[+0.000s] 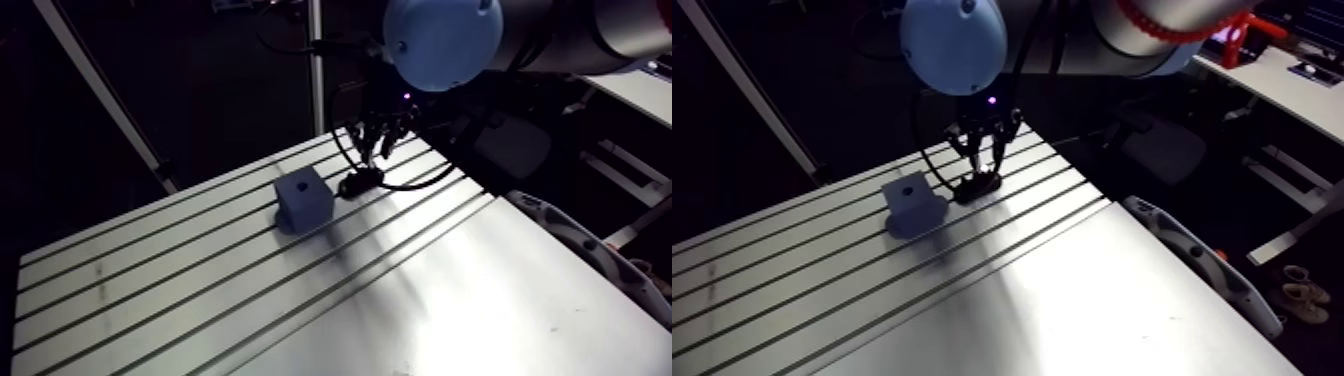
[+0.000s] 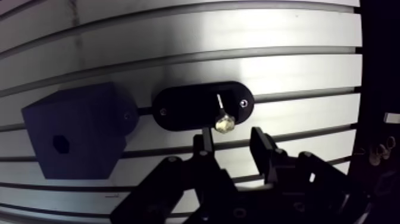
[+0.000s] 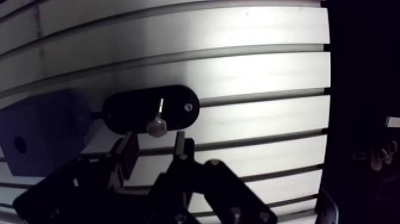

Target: Pick up the M10 bolt and insert it into the hex recess until seated.

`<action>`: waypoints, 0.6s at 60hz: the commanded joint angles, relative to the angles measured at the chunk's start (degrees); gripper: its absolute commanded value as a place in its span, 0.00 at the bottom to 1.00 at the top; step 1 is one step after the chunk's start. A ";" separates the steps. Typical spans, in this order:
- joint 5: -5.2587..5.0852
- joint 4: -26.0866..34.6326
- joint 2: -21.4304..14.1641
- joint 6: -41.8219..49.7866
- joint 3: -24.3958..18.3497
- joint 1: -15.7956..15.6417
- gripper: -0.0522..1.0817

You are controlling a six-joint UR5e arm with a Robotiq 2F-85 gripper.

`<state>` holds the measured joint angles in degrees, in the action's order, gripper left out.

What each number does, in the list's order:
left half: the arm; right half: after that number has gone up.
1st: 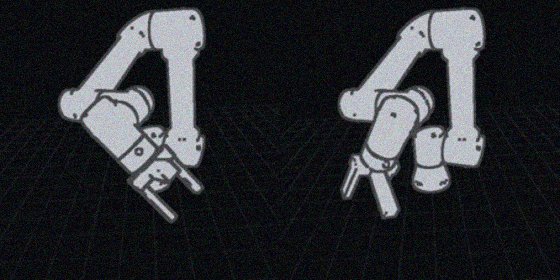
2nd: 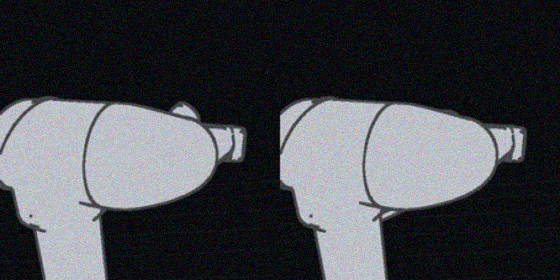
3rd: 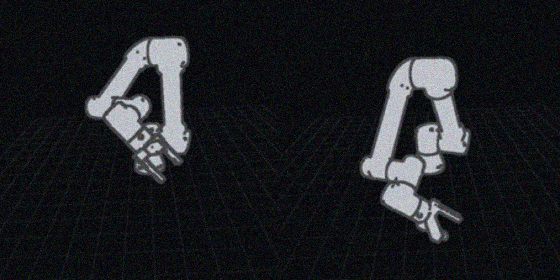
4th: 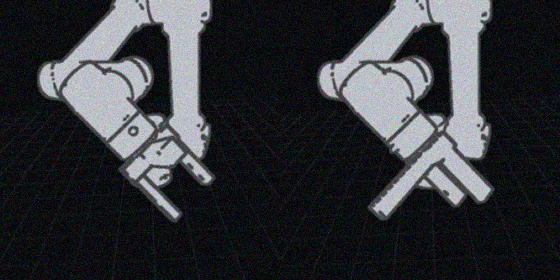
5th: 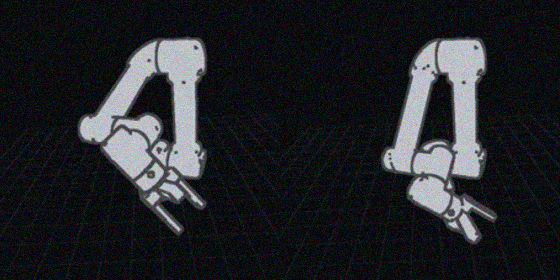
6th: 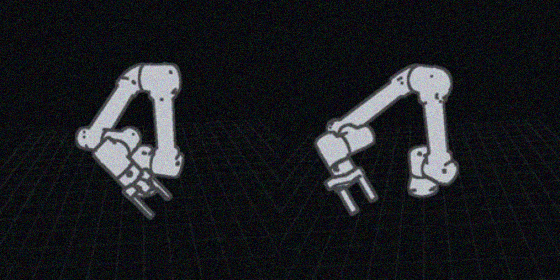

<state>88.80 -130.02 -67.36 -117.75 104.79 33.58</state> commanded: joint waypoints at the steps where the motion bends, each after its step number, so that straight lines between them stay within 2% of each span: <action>1: 0.02 -0.19 0.44 0.09 0.29 0.01 0.53; 13: -0.16 -2.45 0.76 -0.23 0.71 0.01 0.53; 36: -0.07 -2.66 0.88 -0.16 1.24 -0.08 0.53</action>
<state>88.67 -132.46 -66.56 -117.93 105.79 33.53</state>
